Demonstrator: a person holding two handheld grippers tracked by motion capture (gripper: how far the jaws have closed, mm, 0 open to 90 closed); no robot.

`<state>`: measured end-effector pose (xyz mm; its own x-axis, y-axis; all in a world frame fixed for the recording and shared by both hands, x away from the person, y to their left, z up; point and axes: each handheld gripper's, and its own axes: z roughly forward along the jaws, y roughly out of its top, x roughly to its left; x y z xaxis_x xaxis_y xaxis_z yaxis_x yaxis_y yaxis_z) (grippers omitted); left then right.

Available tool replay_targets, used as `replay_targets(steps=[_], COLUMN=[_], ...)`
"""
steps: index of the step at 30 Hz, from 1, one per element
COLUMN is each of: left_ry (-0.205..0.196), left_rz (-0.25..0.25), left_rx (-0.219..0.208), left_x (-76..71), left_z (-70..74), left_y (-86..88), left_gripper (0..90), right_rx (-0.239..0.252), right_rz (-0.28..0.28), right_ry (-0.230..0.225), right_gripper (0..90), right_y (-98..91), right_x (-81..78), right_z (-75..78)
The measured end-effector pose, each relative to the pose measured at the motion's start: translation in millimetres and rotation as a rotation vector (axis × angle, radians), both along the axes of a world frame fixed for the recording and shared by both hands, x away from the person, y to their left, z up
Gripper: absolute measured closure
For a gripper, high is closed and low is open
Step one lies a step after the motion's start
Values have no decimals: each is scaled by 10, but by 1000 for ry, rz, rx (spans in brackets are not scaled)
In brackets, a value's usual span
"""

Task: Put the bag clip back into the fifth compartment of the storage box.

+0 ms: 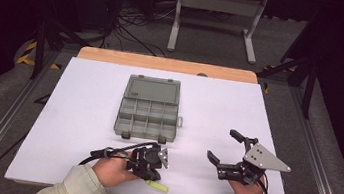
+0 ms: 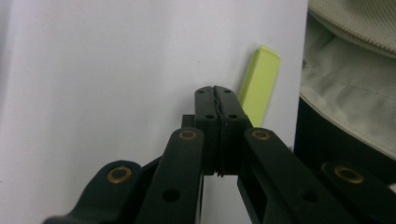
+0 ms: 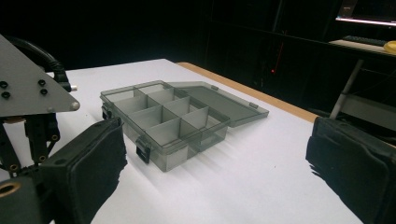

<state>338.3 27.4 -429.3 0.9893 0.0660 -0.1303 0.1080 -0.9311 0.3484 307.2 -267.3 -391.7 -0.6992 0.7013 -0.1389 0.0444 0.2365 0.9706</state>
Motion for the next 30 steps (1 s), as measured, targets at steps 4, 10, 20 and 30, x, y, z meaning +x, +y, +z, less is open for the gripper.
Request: replay_targets(steps=[4,10,20,30], left_ry=[6,17,4,-23], left_rz=[-9,-23,-13,38], left_rx=[6,14,6,-119], left_x=[-23,-55,-52,-95], left_z=[2,3,21,148], left_y=[16,20,30,59], left_gripper=[891,887,813,359], right_rx=[2,2,7,4], right_rz=[2,4,10,17], right_ry=[0,0,-2,-8], right_gripper=[43,43,44,43], right_y=[3,5,4,8], right_x=[1,1,-3,-7], right_z=[0,0,3,7])
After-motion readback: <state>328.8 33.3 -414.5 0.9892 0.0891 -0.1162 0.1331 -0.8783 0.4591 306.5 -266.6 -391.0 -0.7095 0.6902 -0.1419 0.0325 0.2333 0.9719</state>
